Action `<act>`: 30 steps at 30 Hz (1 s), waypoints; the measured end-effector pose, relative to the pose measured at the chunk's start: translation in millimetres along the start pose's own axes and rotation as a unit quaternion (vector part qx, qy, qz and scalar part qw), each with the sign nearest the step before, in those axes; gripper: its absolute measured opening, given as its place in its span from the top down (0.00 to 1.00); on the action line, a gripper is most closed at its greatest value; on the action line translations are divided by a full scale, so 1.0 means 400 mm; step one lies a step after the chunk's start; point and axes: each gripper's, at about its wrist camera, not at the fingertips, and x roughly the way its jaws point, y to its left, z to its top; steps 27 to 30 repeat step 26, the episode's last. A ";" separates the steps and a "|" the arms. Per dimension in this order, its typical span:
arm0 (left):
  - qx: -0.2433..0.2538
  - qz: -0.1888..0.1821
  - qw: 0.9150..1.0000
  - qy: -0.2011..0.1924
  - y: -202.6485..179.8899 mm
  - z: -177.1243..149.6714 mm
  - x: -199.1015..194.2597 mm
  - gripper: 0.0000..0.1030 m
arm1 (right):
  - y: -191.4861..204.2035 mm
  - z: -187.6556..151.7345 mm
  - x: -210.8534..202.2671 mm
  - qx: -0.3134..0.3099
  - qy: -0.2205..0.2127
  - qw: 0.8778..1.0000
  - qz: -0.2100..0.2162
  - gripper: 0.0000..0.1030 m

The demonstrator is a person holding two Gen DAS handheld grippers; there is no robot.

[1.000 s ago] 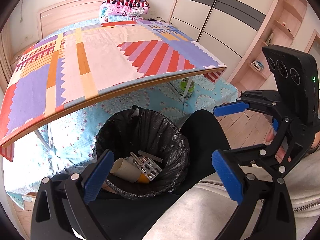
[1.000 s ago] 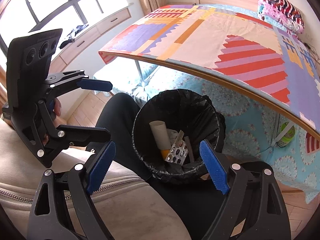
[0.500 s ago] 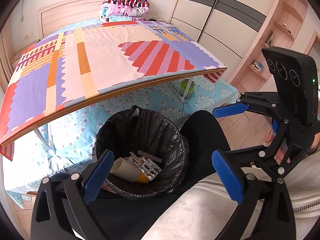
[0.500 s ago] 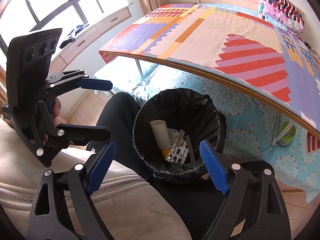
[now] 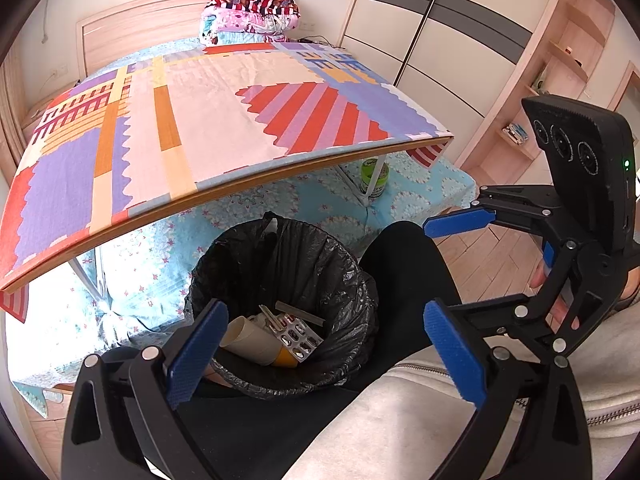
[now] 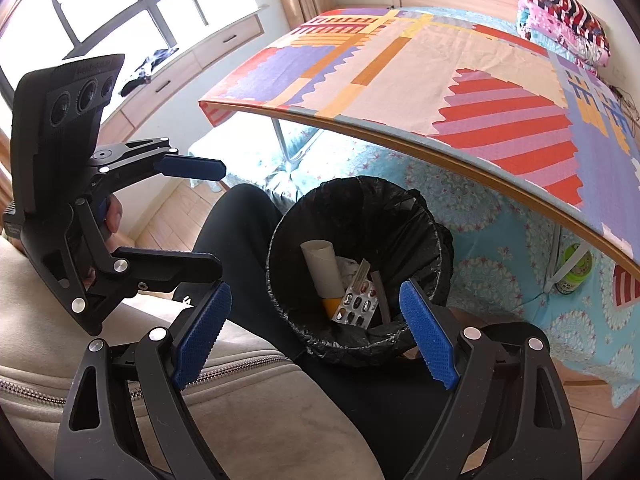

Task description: Collect trash

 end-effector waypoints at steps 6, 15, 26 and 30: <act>0.001 0.000 1.000 0.003 -0.001 -0.002 0.003 0.08 | 0.002 0.000 0.002 0.001 0.000 1.000 -0.001 0.16; -0.001 -0.002 1.000 0.003 0.001 -0.003 0.003 0.08 | 0.001 -0.001 0.004 0.002 0.002 1.000 0.001 0.16; -0.002 -0.002 1.000 0.002 0.000 -0.001 0.002 0.08 | 0.003 -0.002 0.004 0.000 0.004 1.000 0.002 0.16; -0.002 -0.002 1.000 0.002 0.000 -0.001 0.002 0.08 | 0.003 -0.002 0.004 0.000 0.004 1.000 0.002 0.16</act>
